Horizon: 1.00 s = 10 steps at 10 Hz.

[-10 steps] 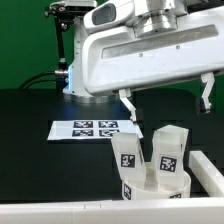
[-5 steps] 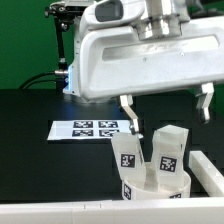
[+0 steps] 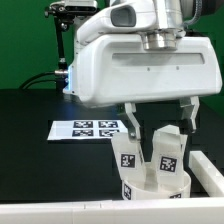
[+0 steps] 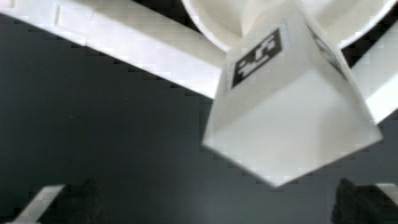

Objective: Assemble stool

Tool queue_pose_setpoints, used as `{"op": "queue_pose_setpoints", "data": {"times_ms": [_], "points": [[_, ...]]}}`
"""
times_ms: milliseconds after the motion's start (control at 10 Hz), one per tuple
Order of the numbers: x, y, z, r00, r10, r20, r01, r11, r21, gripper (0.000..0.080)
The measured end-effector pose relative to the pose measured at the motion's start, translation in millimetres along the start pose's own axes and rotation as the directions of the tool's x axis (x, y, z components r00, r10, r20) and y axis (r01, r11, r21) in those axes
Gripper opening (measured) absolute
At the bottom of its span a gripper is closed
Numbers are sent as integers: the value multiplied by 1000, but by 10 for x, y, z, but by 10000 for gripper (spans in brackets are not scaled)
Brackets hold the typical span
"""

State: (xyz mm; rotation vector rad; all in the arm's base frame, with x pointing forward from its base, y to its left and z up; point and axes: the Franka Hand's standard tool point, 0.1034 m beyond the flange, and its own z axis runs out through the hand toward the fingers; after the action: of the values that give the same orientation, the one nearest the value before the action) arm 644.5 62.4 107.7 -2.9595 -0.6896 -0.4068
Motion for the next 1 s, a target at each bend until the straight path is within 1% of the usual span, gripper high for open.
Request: {"op": "queue_pose_setpoints", "data": {"times_ms": [100,200,300,500,600,700,800,900,1000], "points": [[118,-66,-46,998,-42,53,41,999,31,649],[175,-78,-49,997,-56,46,54,998,31,649],[163,-121,-22,989,-140,49,139,990,26,649],[145,-85,-21,967,-249,52,248,968,26,649],[136,-71,-17,942,-330,57,329,944,25,649],[100,-74,0,883,-462,87,461,887,29,649],[48,-54,29,829,-549,107,548,835,48,649],[-13,-22,85,796,-595,113,591,804,66,649],[-57,3,135,745,-656,119,652,754,79,649]]}}
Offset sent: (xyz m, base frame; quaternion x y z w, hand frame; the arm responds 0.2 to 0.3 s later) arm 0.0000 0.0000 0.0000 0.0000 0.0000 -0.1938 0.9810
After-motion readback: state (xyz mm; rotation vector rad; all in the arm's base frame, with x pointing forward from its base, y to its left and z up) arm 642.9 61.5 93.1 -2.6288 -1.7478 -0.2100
